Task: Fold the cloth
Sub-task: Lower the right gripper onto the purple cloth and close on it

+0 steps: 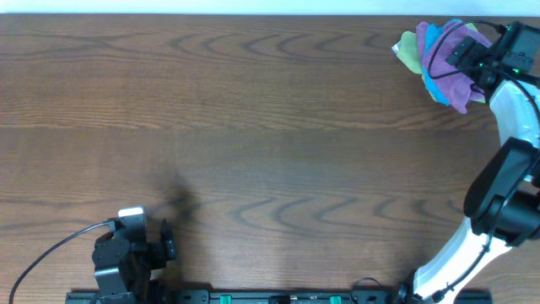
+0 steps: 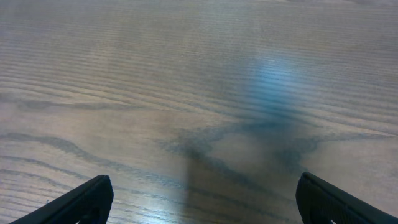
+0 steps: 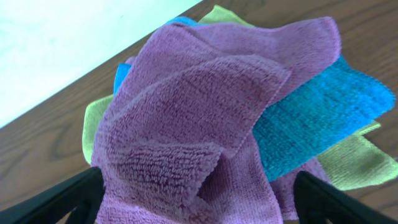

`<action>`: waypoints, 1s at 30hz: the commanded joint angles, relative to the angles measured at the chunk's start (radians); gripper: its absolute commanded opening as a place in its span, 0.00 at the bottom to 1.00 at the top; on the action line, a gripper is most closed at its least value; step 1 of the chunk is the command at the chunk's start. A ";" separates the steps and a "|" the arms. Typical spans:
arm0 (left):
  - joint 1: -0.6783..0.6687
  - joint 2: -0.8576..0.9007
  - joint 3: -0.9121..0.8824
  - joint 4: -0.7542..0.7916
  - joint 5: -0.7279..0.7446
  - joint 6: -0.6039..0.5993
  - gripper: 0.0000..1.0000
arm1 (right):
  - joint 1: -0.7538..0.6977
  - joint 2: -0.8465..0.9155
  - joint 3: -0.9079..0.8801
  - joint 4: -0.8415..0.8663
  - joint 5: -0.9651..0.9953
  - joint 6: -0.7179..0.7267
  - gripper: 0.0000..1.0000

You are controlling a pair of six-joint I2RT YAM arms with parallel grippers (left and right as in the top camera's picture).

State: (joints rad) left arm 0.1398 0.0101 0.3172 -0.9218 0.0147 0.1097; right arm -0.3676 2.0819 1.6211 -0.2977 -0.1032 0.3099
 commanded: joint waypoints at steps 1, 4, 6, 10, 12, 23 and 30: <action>-0.004 -0.006 -0.036 -0.023 -0.022 0.021 0.95 | 0.001 0.025 0.021 -0.002 -0.037 0.035 0.92; -0.004 -0.006 -0.036 -0.023 -0.022 0.021 0.95 | 0.005 0.034 0.021 -0.009 -0.055 0.035 0.84; -0.004 -0.006 -0.036 -0.023 -0.022 0.022 0.95 | 0.007 0.035 0.021 -0.007 -0.054 0.034 0.75; -0.004 -0.006 -0.036 -0.023 -0.022 0.022 0.95 | 0.007 0.035 0.021 -0.002 -0.054 0.034 0.66; -0.004 -0.006 -0.036 -0.023 -0.022 0.022 0.95 | 0.007 0.039 0.021 -0.001 -0.054 0.034 0.62; -0.004 -0.006 -0.036 -0.023 -0.022 0.021 0.95 | 0.007 0.050 0.021 -0.002 -0.051 0.029 0.13; -0.004 -0.006 -0.036 -0.023 -0.022 0.021 0.95 | 0.011 0.020 0.021 -0.017 -0.082 0.021 0.01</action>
State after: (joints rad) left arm 0.1398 0.0101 0.3172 -0.9218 0.0151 0.1097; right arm -0.3634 2.1204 1.6215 -0.3088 -0.1619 0.3386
